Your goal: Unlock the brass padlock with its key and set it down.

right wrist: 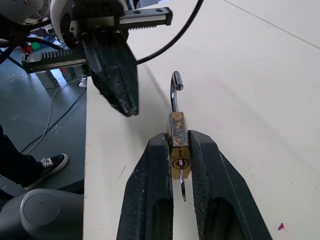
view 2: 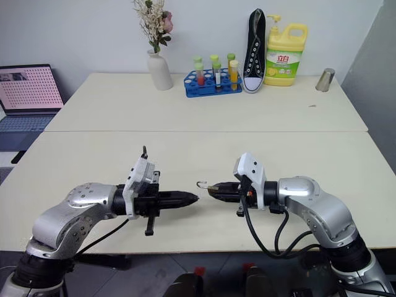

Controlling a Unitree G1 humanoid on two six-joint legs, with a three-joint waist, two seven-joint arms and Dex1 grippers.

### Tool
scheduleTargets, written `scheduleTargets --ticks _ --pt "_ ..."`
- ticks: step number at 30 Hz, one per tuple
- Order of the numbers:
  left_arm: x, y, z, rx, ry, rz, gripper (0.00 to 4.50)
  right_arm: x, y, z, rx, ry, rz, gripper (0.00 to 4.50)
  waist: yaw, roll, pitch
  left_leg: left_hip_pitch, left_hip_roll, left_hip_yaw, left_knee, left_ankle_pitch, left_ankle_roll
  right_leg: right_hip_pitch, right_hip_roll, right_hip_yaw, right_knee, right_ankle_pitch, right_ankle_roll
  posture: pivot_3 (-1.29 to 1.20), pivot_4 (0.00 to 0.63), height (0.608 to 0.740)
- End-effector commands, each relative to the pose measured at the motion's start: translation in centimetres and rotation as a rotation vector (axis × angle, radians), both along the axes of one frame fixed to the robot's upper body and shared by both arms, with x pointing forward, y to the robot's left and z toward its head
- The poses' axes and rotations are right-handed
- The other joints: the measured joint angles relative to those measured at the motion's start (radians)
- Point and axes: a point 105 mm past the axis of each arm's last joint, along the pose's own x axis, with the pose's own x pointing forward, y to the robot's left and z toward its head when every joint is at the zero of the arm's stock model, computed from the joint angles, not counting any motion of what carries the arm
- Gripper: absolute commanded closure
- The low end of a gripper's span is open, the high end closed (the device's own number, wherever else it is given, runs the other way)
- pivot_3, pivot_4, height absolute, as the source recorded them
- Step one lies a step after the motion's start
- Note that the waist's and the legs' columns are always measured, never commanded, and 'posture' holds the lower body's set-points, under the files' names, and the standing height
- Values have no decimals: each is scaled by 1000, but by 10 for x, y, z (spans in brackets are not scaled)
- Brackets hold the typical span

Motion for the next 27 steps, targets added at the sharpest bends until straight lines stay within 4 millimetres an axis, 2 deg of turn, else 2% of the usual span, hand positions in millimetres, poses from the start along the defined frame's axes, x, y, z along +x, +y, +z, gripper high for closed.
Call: scheduleTargets --ticks 1,2,4,11,15,16,19,24,27 --pt "4 6 -6 70 -141 8 4500 -2 1 5 21 -7 10 4361 1 0 0 0 0 0 0 0 0 0 0 0 0 0 0 0 150 740" --pt "8 8 -8 87 -185 21 4100 -2 1 5 23 -3 9 4361 1 0 0 0 0 0 0 0 0 0 0 0 0 0 0 0 150 740" --pt "12 9 -4 56 -254 54 3678 0 0 4 28 22 1 4361 1 0 0 0 0 0 0 0 0 0 0 0 0 0 0 0 150 740" --pt "11 17 3 27 -422 138 1445 7 -4 -4 34 163 -42 4361 1 0 0 0 0 0 0 0 0 0 0 0 0 0 0 0 150 740" --pt "10 20 4 36 -460 186 122 14 -5 -14 28 334 -67 4361 0 0 0 0 0 0 0 0 0 0 0 0 0 0 0 0 150 740" --pt "9 21 4 39 -470 188 0 15 -5 -16 15 345 -64 4361 1 0 0 0 0 0 0 0 0 0 0 0 0 0 0 0 150 740" --pt "6 21 2 54 -493 190 0 23 -2 -23 -3 391 -72 4361 -1 0 0 0 0 0 0 0 0 0 0 0 0 0 0 0 150 740" --pt "3 22 -5 84 -467 200 0 53 12 -39 -58 437 -126 4361 -3 1 1 1 0 1 0 0 0 0 0 0 1 0 0 0 150 740" --pt "4 22 -4 82 -471 214 0 63 16 -46 -96 431 -127 4361 -3 1 1 0 0 1 0 0 0 -1 0 0 1 0 0 0 150 740"
